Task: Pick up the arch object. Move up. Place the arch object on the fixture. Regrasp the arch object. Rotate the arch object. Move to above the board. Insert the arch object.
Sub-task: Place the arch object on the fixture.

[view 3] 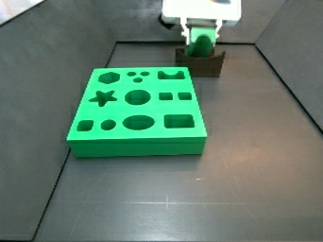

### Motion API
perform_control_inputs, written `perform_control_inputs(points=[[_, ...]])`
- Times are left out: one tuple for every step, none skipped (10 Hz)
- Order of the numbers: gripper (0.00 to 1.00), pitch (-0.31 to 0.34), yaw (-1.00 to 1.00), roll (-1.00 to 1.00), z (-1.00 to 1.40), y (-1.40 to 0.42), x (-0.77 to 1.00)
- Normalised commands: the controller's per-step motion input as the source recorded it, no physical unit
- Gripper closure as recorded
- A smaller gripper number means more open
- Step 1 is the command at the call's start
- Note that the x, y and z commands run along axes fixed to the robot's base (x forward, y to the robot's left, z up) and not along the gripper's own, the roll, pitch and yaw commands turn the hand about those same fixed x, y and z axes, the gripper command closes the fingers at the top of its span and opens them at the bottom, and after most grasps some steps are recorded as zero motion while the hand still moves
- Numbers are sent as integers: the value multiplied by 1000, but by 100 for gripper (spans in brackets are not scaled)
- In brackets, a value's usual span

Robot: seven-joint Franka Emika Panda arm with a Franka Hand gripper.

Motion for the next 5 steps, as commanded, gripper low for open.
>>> perform_control_inputs(points=[[100,-14,-198,-163,-630,95,144],[100,-37,-167,-162,-439,74,118],[100,-56,-131,-120,-332,86,98],[100,-61,-97,-111,-331,65,78],[100,-60,-72,-111,-330,58,80]])
